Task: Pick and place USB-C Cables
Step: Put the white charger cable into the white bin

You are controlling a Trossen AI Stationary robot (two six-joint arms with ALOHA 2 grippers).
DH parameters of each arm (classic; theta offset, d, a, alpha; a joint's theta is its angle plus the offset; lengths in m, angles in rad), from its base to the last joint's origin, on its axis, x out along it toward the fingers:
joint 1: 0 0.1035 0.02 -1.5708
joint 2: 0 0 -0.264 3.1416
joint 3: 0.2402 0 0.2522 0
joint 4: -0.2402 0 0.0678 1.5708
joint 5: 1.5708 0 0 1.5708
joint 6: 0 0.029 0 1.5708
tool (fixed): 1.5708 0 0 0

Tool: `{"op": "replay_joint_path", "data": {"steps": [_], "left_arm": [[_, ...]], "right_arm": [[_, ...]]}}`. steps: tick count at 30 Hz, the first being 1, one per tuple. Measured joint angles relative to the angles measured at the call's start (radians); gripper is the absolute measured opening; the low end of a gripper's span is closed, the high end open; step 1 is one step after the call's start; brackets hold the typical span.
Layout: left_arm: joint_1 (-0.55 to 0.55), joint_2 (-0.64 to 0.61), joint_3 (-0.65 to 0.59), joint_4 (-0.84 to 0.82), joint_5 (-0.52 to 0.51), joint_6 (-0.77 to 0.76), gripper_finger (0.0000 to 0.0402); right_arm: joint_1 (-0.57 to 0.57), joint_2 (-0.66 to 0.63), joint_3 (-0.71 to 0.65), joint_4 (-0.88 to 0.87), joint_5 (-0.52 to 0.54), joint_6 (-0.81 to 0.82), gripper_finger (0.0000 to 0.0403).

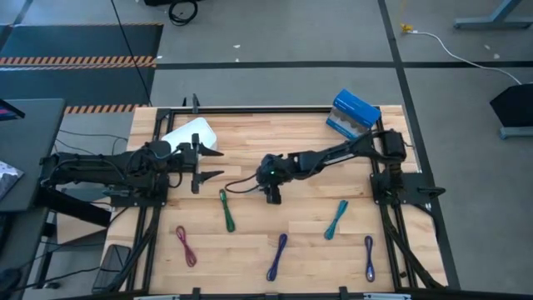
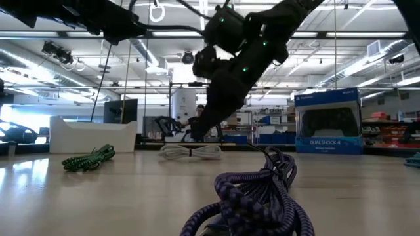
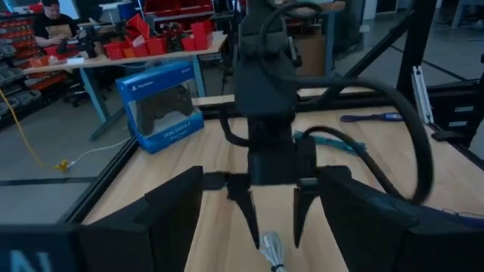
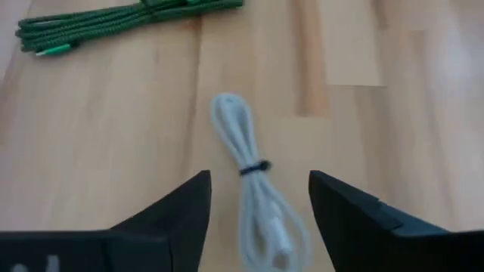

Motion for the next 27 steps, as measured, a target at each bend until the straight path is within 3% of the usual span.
{"op": "replay_joint_path", "data": {"steps": [5,9,12,17,23,27], "left_arm": [[0.0,0.0,0.0,-0.006,0.0,0.0,0.0272],[0.0,0.0,0.0,-0.007,0.0,0.0,0.0272],[0.0,0.0,0.0,-0.006,0.0,0.0,0.0272],[0.0,0.0,0.0,-0.007,0.0,0.0,0.0272],[0.0,0.0,0.0,-0.007,0.0,-0.001,0.0272],[0.0,0.0,0.0,-0.007,-0.001,0.0,0.0272]], "right_arm": [[0.0,0.068,0.0,-0.017,0.001,0.001,0.0227],[0.0,0.098,0.004,-0.002,0.028,0.002,0.0195],[0.005,0.099,0.005,0.005,0.047,0.0,0.0144],[0.018,0.069,0.002,-0.018,0.116,-0.025,0.0024],[0.05,-0.015,-0.002,-0.079,0.33,-0.069,0.0022],[0.087,-0.128,-0.002,-0.024,0.358,-0.097,0.0022]]}}
